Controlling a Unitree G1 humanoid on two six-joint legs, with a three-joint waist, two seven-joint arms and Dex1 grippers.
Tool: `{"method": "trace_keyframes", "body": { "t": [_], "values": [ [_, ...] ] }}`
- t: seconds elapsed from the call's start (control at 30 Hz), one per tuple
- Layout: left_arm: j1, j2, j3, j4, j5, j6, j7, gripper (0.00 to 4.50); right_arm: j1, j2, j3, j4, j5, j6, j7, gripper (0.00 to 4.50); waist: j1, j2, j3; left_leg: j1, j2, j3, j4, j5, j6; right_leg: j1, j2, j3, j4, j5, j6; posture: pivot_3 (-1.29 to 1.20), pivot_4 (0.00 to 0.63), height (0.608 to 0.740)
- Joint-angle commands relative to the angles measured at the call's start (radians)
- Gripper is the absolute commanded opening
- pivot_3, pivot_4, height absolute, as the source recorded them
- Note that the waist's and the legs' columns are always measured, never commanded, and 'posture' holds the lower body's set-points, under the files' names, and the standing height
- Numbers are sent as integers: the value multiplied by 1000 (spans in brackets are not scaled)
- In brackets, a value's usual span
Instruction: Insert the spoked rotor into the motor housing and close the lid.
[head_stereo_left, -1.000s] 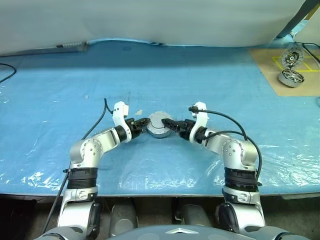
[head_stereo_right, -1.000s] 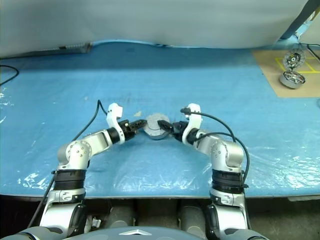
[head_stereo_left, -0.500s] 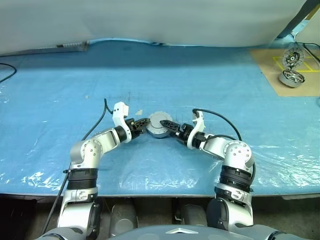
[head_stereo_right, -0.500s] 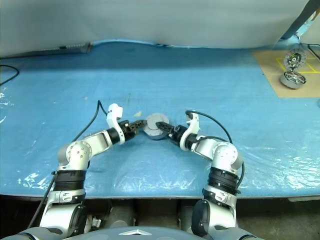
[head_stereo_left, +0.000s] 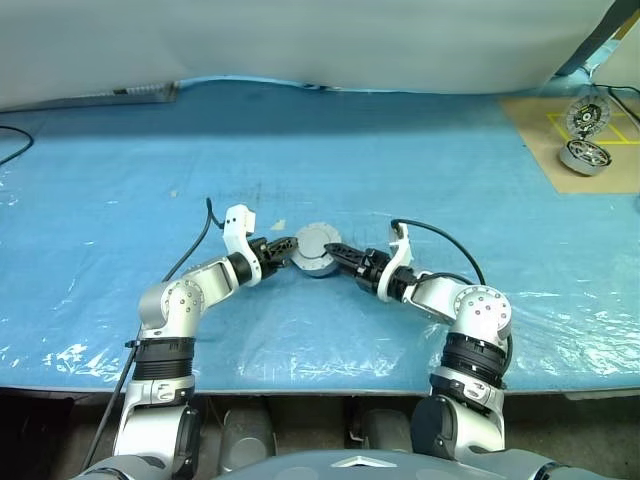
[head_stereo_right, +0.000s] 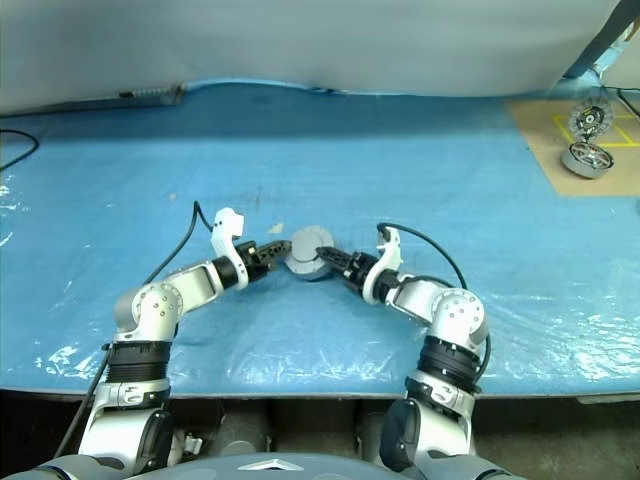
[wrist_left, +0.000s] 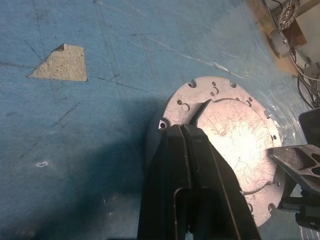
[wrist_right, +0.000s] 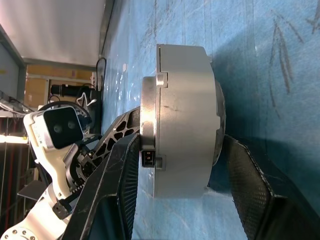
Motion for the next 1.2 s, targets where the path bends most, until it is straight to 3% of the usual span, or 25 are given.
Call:
{"method": "trace_keyframes", "body": {
  "t": [0.03,0.3,0.5,0.77,0.97,1.2],
  "values": [
    [0,-1,-9,17,8,10,-2,0,13,0,23,-28,45,21,14,2217,1,0,0,0,0,0,0,0,0,0,0,0,0,0,0,0,150,740],
    [1,2,-12,20,12,8,-8,0,8,13,-28,-47,133,47,24,2217,3,0,0,0,0,0,0,0,0,0,0,0,0,0,0,0,150,740],
    [5,4,-10,16,14,9,-10,0,-14,36,-75,-10,104,-24,-56,2217,4,0,0,-1,0,0,0,0,0,-1,0,0,0,0,1,0,150,740],
    [9,6,-7,9,13,11,-8,0,13,28,-22,-22,114,-51,-60,2217,5,0,0,-1,-1,0,0,0,0,-1,-1,0,0,0,1,0,150,740],
    [15,5,-8,6,14,13,-7,0,28,19,-13,-31,133,-56,-71,4246,5,0,0,-1,-1,0,0,0,0,-1,-1,0,0,0,1,0,150,740],
    [21,2,-8,0,13,13,-4,0,29,15,-26,-24,174,-57,-86,4246,5,0,0,-1,-1,0,0,0,0,-1,-1,0,0,0,1,0,150,740]
  ]
}}
